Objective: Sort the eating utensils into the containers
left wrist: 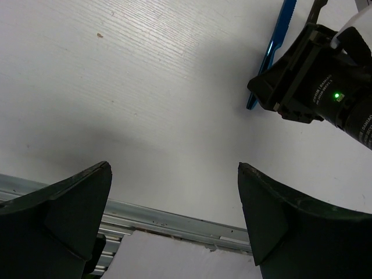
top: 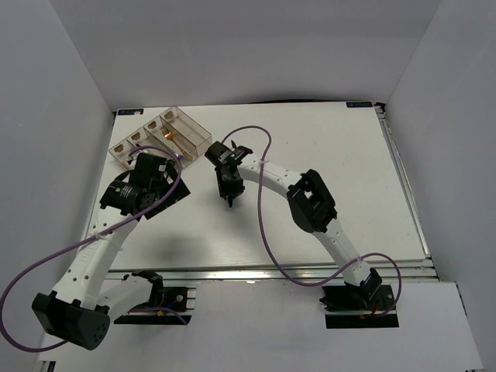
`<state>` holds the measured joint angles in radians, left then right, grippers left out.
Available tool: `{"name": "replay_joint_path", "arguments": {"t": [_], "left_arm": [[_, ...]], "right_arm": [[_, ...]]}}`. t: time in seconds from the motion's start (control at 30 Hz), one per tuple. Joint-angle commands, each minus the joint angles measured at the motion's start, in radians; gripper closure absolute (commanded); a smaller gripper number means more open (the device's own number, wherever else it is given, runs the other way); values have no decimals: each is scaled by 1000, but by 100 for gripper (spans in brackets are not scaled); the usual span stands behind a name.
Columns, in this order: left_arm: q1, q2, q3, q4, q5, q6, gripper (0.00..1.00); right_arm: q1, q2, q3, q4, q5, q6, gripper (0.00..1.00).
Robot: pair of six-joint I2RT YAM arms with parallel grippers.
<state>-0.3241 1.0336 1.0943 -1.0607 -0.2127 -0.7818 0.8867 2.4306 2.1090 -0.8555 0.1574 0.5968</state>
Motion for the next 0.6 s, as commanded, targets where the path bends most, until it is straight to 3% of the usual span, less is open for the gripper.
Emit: {"name": "replay_joint_path", "arguments": {"t": [0.0, 0.57], "left_arm": [[-4, -35, -2, 25, 25, -2, 2], [-4, -56, -27, 34, 49, -22, 2]], "right_arm": [[-28, 186, -44, -63, 42, -32, 60], [-26, 200, -78, -142, 125, -34, 64]]}}
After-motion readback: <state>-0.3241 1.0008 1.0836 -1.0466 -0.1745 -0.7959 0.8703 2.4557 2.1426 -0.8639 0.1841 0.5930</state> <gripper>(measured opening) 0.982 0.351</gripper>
